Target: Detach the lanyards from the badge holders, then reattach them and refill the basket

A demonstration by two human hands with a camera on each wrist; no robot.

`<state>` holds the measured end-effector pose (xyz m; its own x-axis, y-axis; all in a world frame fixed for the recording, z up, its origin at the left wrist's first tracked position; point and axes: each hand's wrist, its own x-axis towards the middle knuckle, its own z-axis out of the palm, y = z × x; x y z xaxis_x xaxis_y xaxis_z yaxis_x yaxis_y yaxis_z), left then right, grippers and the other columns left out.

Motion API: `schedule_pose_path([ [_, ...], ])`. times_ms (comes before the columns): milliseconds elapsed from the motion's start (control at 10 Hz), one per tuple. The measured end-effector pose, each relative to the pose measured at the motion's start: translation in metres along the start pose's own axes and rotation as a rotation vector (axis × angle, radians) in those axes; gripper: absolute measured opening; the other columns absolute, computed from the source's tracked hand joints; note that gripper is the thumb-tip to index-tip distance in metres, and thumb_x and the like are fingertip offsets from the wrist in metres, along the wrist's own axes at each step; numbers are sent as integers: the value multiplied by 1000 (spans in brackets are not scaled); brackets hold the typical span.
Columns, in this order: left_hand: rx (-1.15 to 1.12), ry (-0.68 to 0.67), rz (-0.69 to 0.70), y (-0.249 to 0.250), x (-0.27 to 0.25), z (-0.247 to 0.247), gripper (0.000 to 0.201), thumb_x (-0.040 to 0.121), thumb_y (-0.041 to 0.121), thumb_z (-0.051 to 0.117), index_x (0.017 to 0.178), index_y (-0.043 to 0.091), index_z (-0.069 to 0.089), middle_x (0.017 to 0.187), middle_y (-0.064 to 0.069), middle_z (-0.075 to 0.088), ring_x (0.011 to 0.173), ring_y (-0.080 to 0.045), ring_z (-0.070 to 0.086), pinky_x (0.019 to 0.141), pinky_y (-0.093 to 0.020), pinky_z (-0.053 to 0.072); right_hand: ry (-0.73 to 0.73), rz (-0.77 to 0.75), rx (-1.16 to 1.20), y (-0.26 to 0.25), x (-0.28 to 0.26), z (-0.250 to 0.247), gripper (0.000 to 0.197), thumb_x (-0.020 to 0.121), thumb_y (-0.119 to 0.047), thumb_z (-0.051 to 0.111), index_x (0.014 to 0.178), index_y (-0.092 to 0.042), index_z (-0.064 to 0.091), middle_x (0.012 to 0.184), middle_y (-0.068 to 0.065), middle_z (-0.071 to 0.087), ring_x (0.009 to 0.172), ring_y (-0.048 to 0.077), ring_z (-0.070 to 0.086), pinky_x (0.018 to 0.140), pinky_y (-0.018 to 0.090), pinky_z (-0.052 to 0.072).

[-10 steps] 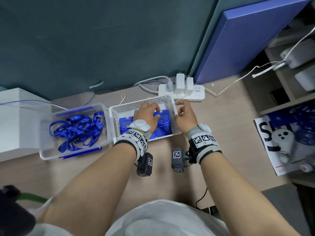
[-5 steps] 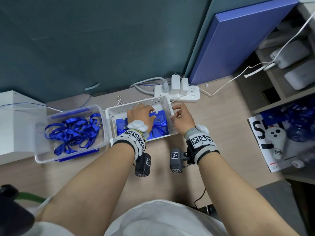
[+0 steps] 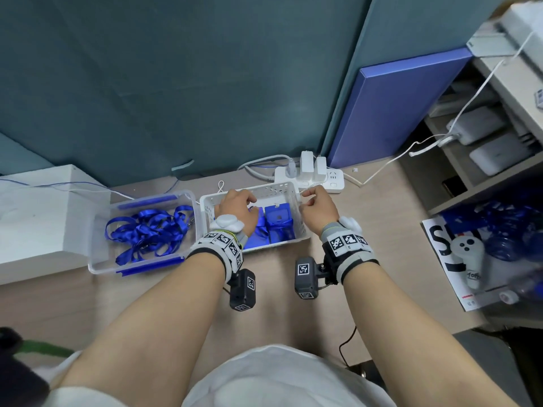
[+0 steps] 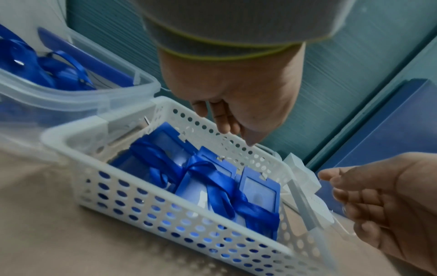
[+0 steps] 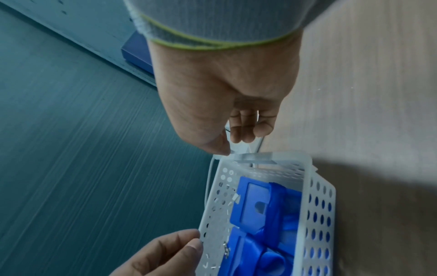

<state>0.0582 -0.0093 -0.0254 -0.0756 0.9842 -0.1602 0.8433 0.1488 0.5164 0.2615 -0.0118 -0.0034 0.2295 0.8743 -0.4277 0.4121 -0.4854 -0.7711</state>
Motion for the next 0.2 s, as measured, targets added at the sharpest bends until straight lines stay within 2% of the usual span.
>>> schedule_pose_path([
  [100,-113,65,-22,1,-14,-19,12,86,28,66,98,30,68,111,6,63,94,-18,62,92,-34,47,13,-67,8,-12,-16,-3,24,86,-9,52,103,-25,58,83,-2,58,77,22,59,80,35,52],
  [200,-239,95,-50,1,-19,-28,4,85,26,65,85,28,68,98,5,67,86,-16,64,77,-25,46,10,-149,48,-20,-26,-3,19,89,-10,54,98,-24,62,76,-4,58,67,19,55,70,31,49],
])
